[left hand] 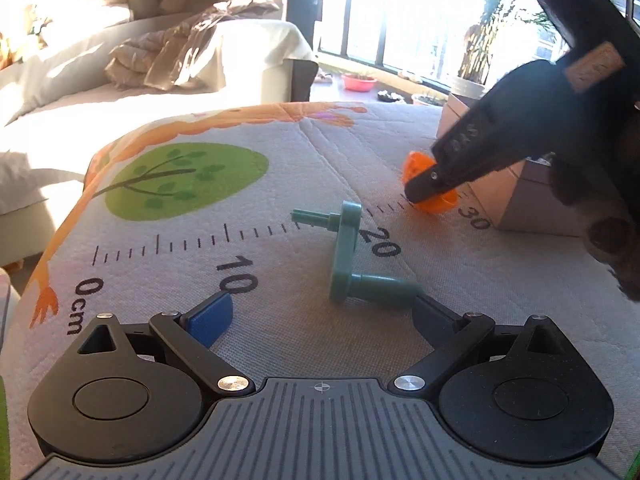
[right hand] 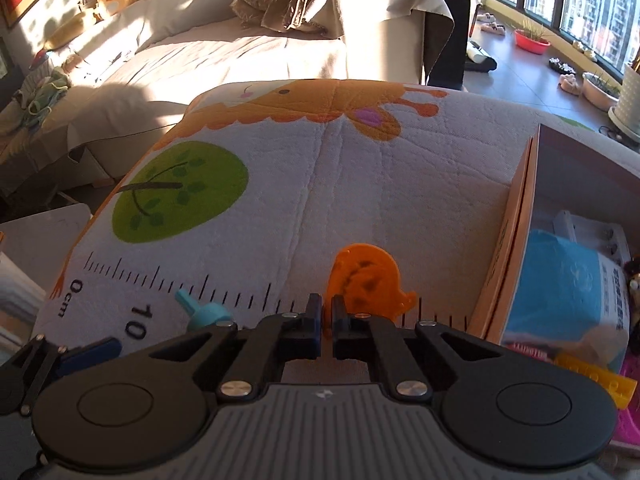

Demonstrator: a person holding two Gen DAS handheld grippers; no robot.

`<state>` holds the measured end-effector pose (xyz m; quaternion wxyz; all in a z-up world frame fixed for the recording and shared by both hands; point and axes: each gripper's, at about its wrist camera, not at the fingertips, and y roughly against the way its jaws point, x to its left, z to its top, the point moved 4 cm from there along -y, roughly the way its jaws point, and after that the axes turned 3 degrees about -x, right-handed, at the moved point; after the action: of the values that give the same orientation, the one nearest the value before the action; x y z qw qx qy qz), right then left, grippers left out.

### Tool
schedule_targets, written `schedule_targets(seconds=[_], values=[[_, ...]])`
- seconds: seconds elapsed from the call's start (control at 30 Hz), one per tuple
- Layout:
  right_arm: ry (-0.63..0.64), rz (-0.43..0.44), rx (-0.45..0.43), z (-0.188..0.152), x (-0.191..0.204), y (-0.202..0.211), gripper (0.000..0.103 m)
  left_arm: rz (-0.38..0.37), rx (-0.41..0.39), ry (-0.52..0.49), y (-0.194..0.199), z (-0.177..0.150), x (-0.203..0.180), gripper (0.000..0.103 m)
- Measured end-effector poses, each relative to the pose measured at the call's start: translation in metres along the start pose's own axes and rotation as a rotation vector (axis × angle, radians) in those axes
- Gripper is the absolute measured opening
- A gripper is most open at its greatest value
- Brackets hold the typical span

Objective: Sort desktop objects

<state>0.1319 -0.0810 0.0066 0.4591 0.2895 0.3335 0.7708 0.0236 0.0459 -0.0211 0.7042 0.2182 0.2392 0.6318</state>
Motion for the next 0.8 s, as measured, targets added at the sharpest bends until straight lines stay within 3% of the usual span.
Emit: schedule_targets(seconds=[0.23,0.3,0.43,0.5,0.6,0.67,0.73,0.8], values=[[-0.069,0.070,-0.038,-0.064,-0.016,0.056,0.005,0.035,0.031,-0.043,-0.005,0.003,-0.007,0.099],[-0.075,0.043,-0.067,-0.083,-0.027,0.072,0.005,0.032,0.042,-0.045,-0.009,0.008,-0.010,0.099],[-0.015,-0.091,-0.134,-0.113,-0.041,0.092,0.009,0.016,0.052,-0.049,-0.021,0.018,-0.022,0.098],[-0.015,-0.117,-0.150,-0.124,-0.045,0.095,0.023,0.015,0.053,-0.053,-0.027,0.022,-0.030,0.094],[-0.030,-0.190,-0.191,-0.133,-0.054,0.095,0.040,0.017,0.046,-0.073,-0.031,0.028,-0.039,0.073],[-0.038,-0.237,-0.206,-0.138,-0.059,0.094,0.050,0.010,0.044,-0.089,-0.031,0.031,-0.043,0.049],[-0.065,-0.232,-0.221,-0.142,-0.065,0.093,0.056,-0.016,0.050,-0.112,-0.030,0.031,-0.049,0.036],[-0.067,-0.230,-0.228,-0.144,-0.066,0.094,0.062,-0.043,0.052,-0.141,-0.026,0.028,-0.056,0.031]])
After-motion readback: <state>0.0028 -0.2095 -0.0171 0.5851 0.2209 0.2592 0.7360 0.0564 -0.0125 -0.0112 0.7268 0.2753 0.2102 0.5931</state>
